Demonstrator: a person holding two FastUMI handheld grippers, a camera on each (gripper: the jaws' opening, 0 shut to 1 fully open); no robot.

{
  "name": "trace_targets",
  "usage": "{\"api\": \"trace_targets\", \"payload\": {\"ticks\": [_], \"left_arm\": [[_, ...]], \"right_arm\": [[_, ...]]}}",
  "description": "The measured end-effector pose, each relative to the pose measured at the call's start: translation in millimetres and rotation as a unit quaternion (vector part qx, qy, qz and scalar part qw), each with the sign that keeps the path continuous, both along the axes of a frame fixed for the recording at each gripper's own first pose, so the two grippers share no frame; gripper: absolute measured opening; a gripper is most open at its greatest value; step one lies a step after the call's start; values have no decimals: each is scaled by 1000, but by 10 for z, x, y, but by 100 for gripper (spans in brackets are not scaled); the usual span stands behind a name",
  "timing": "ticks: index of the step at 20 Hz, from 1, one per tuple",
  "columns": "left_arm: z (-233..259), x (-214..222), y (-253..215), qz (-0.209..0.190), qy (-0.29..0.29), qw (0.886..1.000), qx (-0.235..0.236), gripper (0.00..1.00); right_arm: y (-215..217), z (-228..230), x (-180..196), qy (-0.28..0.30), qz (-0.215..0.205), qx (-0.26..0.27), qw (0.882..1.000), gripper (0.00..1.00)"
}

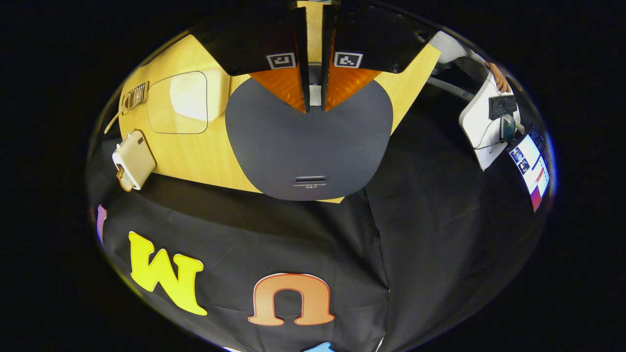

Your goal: Close the left gripper, press the button to open the rice cooker; take a wooden spoon from the chopstick holder with the right hand, scoop a spoonful of rice and pour it into the rice cooker, then put the wooden spoon back into the chopstick holder.

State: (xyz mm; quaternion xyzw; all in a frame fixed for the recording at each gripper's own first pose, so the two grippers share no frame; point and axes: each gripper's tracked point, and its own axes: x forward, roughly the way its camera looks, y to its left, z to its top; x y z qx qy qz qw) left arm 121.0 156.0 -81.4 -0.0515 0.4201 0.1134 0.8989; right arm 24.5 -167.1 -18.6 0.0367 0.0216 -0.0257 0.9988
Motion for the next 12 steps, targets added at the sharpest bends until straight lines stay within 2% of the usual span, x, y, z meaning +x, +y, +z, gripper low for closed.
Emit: {"api": "trace_targets", "payload": {"ticks": [3, 7, 8, 9, 12], "left_arm": [[-11, 25, -11, -3, -1, 1000, 5, 12], [-42, 6, -42, -5, -3, 1000, -11, 12], [-49, -12, -25, -11, -9, 1000, -7, 12], [-118, -22, -29, -13, -5, 1000, -6, 12], [-75, 0, -18, -20, -23, 999, 17, 12]], "right_arm": [[-11, -13, 19, 0, -2, 1, 1000, 96], [-38, -81, 35, 7, -5, -1, 1000, 96], [-25, -101, 35, 9, -4, 4, 1000, 93], [2, -116, 41, 12, -2, 7, 1000, 96], [59, -129, 19, 15, 5, 2, 1000, 96]]}}
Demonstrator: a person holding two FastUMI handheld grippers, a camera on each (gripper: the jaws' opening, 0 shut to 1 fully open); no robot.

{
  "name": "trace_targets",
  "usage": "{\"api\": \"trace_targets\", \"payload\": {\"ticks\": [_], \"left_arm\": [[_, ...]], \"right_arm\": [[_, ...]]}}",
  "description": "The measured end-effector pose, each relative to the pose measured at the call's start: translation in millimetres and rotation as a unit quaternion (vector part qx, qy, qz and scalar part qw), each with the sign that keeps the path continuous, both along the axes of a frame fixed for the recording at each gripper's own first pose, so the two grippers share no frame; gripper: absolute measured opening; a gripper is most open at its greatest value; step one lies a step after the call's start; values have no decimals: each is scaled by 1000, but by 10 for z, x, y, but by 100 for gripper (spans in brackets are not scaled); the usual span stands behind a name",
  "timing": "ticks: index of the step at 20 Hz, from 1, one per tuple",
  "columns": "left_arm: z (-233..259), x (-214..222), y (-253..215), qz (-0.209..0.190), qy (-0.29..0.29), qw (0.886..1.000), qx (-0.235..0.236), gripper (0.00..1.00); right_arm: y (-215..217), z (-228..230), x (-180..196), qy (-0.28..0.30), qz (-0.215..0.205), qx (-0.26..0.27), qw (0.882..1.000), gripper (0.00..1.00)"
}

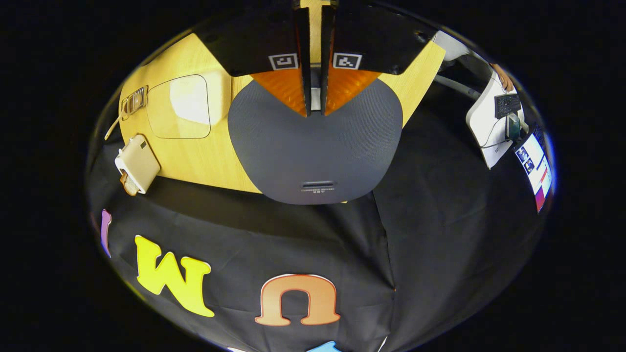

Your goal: Close the left gripper, press the button to open the rice cooker; take a wooden spoon from the chopstick holder with the right hand, scoop a spoonful of rice and pour it into the rice cooker, then put the wooden spoon back into the chopstick holder.

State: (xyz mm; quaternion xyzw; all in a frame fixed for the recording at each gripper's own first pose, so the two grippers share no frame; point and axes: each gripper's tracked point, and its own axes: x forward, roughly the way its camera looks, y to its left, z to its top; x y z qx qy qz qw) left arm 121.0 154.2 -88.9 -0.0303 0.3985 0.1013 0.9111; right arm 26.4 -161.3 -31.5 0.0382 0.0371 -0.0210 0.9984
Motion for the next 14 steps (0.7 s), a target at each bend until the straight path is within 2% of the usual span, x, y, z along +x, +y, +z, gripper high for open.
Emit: {"api": "trace_targets", "payload": {"ticks": [2, 4, 5, 6, 7, 8, 10, 11, 12, 14], "left_arm": [[93, 36, -18, 4, -16, 1000, -3, 12], [186, 90, -175, 2, -38, 998, -49, 13], [244, 106, -203, 5, -48, 997, -54, 34], [340, 149, -166, 6, -67, 997, -40, 55], [474, 183, -126, 3, -92, 996, -15, 69], [684, 214, -111, -1, -123, 992, 15, 71], [1119, 236, -79, 0, -190, 980, 64, 83], [1261, 211, -178, -11, -206, 976, 65, 99], [1339, 182, -264, -15, -219, 974, 58, 99], [1447, 96, -375, -24, -239, 969, 52, 98]], "right_arm": [[-40, 68, -48, -5, -5, -13, 1000, 96], [-116, 148, -89, -13, -13, -21, 1000, 96], [-164, 182, -112, -13, -19, -23, 999, 95], [-243, 177, -139, -10, -30, -26, 999, 96], [-302, 185, -160, -9, -38, -30, 999, 96], [-338, 198, -175, -7, -44, -35, 998, 92], [-450, 196, -209, -2, -58, -43, 997, 92], [-495, 209, -229, 0, -62, -46, 997, 92], [-540, 216, -243, 1, -67, -48, 997, 95], [-616, 236, -267, 2, -71, -43, 997, 95]]}}
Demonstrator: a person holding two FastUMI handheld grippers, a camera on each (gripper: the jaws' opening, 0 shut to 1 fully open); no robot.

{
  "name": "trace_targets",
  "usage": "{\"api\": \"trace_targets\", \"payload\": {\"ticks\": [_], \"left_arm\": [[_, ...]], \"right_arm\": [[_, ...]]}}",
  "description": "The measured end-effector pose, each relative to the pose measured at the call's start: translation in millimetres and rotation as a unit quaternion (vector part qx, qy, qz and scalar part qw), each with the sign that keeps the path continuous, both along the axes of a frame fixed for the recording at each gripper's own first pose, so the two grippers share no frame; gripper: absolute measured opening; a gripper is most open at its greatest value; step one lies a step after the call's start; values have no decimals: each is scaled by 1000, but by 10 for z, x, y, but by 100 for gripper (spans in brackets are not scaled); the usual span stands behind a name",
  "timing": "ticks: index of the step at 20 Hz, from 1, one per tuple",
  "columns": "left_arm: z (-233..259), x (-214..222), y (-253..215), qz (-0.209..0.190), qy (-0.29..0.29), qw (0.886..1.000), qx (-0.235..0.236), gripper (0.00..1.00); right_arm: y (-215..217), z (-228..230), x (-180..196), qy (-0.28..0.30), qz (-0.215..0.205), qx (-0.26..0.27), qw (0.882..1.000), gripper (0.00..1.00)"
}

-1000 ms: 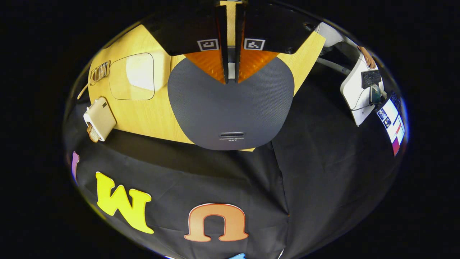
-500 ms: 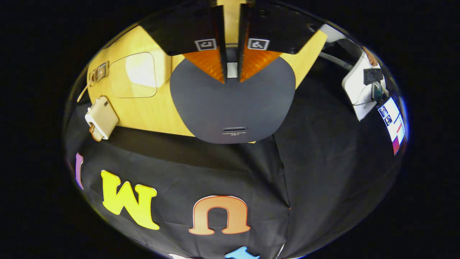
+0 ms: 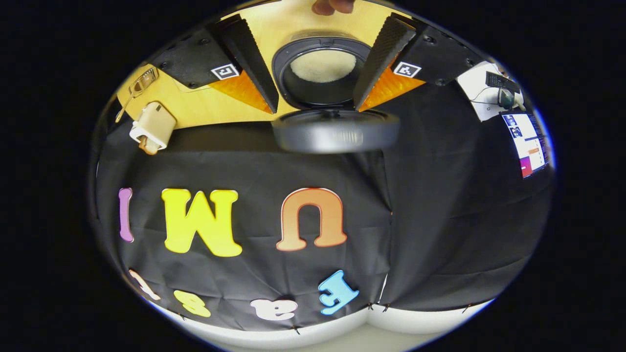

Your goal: Close the left gripper, press the button to open the rice cooker; take a wooden spoon from the chopstick holder with the right hand, scoop a spoonful of rice and pour it into the rice cooker, then put the wooden spoon back into the chopstick holder.

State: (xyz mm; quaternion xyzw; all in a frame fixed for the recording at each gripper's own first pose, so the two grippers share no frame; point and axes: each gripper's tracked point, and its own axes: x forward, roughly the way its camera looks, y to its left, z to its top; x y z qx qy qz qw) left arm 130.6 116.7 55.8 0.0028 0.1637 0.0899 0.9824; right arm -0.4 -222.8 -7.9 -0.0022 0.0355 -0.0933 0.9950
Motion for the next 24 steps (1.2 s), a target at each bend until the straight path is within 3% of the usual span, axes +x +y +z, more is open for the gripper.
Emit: {"api": "trace_targets", "payload": {"ticks": [3, 7, 10, 14, 17, 20, 24], "left_arm": [[85, -129, -94, -7, -25, 1000, -5, 98], [-9, -351, -251, -13, -46, 999, -19, 98], [-52, -495, -227, -2, -64, 998, 15, 98], [-156, -661, -503, -11, -85, 996, -3, 98], [-224, -768, -610, -14, -89, 996, 9, 98], [-286, -803, -755, -20, -88, 996, 16, 100], [-376, -848, -940, -27, -82, 996, -15, 98]], "right_arm": [[-166, 5, -4, 7, -12, -1, 1000, 92], [-378, -62, 47, 28, -21, 5, 999, 95], [-399, -237, 169, 59, -1, 24, 998, 96], [-490, -612, 489, 112, 20, 55, 992, 92], [-580, -939, 767, 153, 27, 77, 985, 96], [-548, -1109, 980, 167, 44, 109, 979, 96], [-578, -1315, 1243, 185, 48, 133, 972, 96]]}}
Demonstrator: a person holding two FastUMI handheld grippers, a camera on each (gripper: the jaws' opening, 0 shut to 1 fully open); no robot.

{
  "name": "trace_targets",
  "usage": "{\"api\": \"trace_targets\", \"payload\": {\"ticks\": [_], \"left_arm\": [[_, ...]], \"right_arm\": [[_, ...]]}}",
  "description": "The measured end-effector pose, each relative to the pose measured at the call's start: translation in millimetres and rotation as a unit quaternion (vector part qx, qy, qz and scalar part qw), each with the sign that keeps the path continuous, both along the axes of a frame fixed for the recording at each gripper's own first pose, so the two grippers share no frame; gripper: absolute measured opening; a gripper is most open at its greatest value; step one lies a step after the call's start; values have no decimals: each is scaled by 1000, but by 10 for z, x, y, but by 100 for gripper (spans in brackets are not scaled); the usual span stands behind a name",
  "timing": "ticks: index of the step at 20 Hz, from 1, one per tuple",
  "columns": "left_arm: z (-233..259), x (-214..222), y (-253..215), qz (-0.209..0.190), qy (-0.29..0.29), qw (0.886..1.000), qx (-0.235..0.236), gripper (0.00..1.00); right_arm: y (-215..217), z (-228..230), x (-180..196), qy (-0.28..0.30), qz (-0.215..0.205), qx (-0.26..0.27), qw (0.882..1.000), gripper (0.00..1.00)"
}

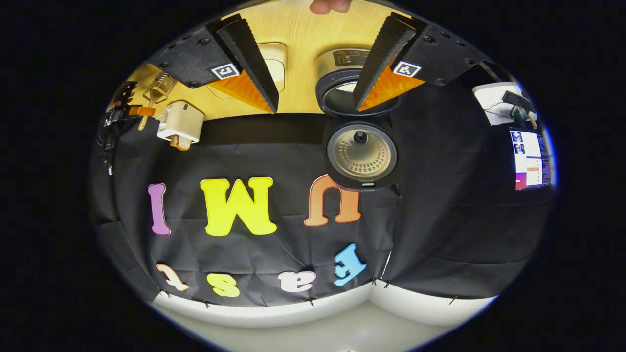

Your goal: Close the left gripper, press the button to open the rice cooker; take a wooden spoon from the chopstick holder with the right hand, scoop a spoonful of rice and pour it into the rice cooker, then put the wooden spoon back into the chopstick holder.

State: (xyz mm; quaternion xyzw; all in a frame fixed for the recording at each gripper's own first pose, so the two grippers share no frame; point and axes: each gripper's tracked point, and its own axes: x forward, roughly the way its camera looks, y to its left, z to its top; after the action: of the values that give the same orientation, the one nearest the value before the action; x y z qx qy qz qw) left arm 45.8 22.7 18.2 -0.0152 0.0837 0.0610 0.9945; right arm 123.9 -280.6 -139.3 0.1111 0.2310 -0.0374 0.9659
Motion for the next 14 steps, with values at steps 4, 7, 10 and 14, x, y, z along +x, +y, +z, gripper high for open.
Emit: {"api": "trace_targets", "payload": {"ticks": [4, 7, 10, 14], "left_arm": [[-40, -46, -104, -10, 5, 1000, -17, 98], [-70, -44, -96, -10, 7, 1000, -20, 98], [-114, -51, -97, -10, 13, 999, -31, 98], [-182, -74, -95, -11, 19, 999, -35, 98]], "right_arm": [[-36, -112, 131, 12, -4, 17, 1000, 84], [10, -169, 182, 10, 7, 28, 1000, 71], [-28, -278, 237, 23, -1, 26, 999, 26], [82, -194, 261, 11, 8, 54, 998, 11]]}}
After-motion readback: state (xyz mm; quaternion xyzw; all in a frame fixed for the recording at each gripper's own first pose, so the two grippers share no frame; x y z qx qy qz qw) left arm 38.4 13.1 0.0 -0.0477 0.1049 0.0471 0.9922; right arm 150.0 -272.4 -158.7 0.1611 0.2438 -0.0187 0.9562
